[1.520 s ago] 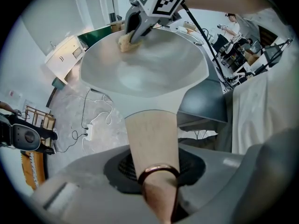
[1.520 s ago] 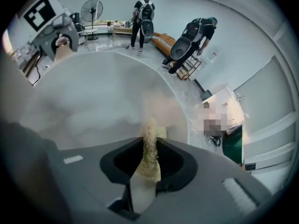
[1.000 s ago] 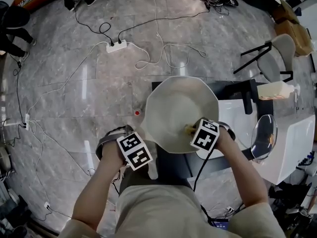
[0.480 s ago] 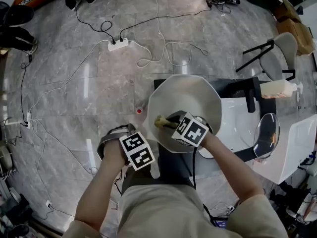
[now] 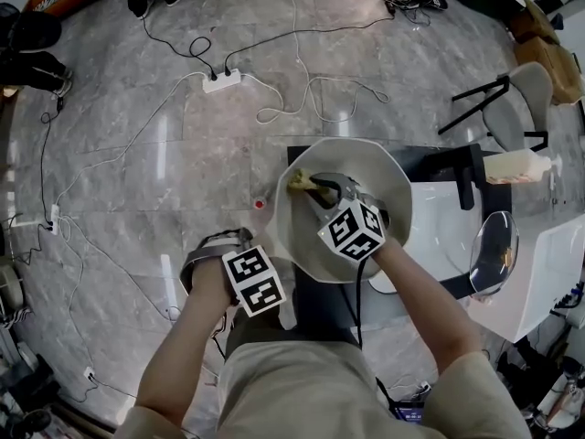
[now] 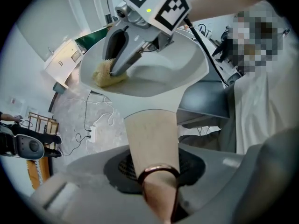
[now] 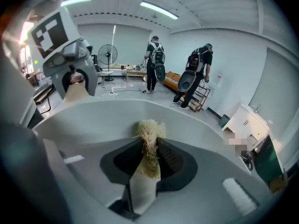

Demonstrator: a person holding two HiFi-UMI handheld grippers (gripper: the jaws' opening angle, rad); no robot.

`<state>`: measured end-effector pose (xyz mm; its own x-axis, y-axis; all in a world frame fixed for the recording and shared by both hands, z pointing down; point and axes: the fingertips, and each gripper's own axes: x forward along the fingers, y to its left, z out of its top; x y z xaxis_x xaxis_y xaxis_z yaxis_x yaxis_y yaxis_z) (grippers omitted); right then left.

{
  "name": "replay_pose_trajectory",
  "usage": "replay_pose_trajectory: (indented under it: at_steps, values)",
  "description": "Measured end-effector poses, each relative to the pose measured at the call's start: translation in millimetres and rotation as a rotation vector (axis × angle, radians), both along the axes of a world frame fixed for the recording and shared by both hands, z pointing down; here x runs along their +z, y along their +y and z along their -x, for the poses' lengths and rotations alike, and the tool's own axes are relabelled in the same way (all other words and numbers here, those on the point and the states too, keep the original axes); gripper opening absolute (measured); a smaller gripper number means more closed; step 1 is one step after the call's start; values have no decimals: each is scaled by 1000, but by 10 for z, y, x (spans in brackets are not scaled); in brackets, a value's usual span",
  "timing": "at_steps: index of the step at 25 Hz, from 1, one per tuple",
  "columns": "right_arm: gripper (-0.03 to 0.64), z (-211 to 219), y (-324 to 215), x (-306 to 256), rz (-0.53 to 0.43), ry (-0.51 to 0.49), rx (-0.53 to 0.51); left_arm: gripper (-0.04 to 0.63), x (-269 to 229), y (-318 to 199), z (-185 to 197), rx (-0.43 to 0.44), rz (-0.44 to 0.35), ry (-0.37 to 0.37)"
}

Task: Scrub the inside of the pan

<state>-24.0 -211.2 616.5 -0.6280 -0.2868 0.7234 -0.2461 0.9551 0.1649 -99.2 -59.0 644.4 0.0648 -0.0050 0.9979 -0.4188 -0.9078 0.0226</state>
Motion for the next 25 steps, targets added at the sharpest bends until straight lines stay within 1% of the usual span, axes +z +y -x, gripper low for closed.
replay_pose_trajectory:
  at_steps: [2,4,7,10,13,16,19,21,25]
  values:
    - [91,-67,-153,-9,-23,20,38,130,-1,9,-7,-8,5,4]
    - [91,-209,-327,-4,-62,72,83,129,-1,13,-15,-17,8,9]
    - [91,-495,-568,-6,-96,162,157,128,2,20,-21,-31,13,12]
    - [91,-791,-656,-24,-146,297,165,127,2,32,-24,-46,15,6]
    - [91,-1076,-633,-32,-142,406,174,126,3,40,-29,-57,17,8]
    - [89,-1354,-501,-13,-63,510,187,124,7,47,-34,-67,25,15]
    - [89,-1574,-213,62,72,615,159,121,9,52,-26,-89,35,20]
    - [89,-1653,24,100,156,661,128,119,11,48,-20,-104,40,24]
    - [89,-1667,453,131,276,715,68,115,6,50,-16,-134,58,43]
